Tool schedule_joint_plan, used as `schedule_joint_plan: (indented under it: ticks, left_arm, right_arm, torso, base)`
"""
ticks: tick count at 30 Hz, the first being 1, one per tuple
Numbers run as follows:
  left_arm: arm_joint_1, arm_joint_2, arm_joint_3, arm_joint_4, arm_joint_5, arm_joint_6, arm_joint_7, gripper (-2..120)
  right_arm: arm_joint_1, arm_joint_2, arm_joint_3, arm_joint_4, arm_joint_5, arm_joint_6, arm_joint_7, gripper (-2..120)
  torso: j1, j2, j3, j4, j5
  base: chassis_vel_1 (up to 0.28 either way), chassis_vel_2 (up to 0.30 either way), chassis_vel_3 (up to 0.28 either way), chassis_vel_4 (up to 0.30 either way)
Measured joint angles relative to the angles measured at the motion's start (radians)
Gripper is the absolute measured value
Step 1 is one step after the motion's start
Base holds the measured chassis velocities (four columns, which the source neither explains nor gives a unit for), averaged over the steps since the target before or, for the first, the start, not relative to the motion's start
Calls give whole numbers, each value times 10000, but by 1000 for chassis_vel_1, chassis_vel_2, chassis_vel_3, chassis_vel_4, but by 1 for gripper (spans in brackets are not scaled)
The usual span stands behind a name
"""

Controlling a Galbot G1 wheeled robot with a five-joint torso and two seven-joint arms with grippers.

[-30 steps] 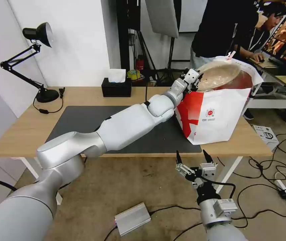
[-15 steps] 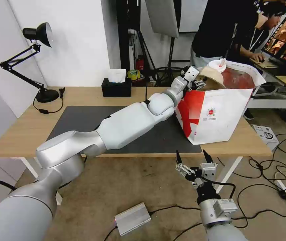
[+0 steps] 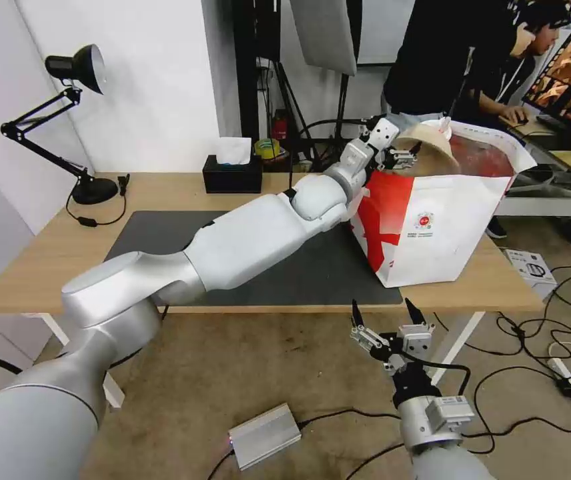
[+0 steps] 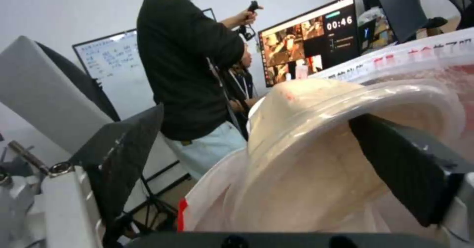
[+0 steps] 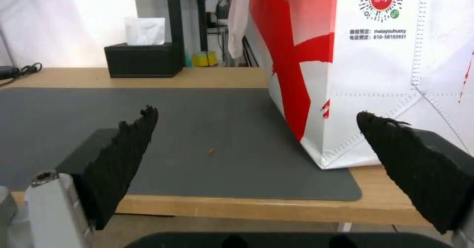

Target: Pick up the trash from the table and place it into the takeout bag.

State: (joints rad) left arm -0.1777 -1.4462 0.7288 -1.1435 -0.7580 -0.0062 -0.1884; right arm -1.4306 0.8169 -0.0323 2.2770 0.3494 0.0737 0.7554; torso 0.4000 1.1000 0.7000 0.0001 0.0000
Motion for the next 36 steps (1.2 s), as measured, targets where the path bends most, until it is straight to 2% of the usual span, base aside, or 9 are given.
schedule_joint_plan:
  ticks: [3,7,11,21,28,32,36]
  left_arm:
    - [-124,1,62,-42,-239,197,12,100]
    - [-465,66,213,-120,-793,1177,232,100]
    - [-650,196,303,-257,-1409,1731,363,100]
    - [-961,488,463,-631,-2506,2588,790,100]
    - [-1118,553,491,-691,-3015,3198,861,100]
    - [-1222,556,402,-752,-3694,3607,875,100]
    - [-1292,598,364,-858,-3886,3721,883,100]
  right_arm:
    - [0,0,-1,0,0,0,0,100]
    - [-1,0,0,0,0,0,0,100]
    - [0,0,0,0,0,0,0,100]
    - [0,0,0,0,0,0,0,100]
    - [0,0,-1,0,0,0,0,100]
    - [0,0,0,0,0,0,0,100]
    - [0,0,0,0,0,0,0,100]
  torso:
    - [0,0,0,-1,0]
    - [0,0,0,-1,0]
    - [0,0,0,-1,0]
    - [0,0,0,-1,-1]
    - [0,0,0,-1,-1]
    - [0,0,0,-1,-2]
    - [0,0,0,-1,0]
  base:
    - [0,0,0,0]
    - [0,0,0,0]
    - [0,0,0,0]
    - [0,0,0,0]
    - [0,0,0,0]
    - [0,0,0,0]
    - [0,0,0,0]
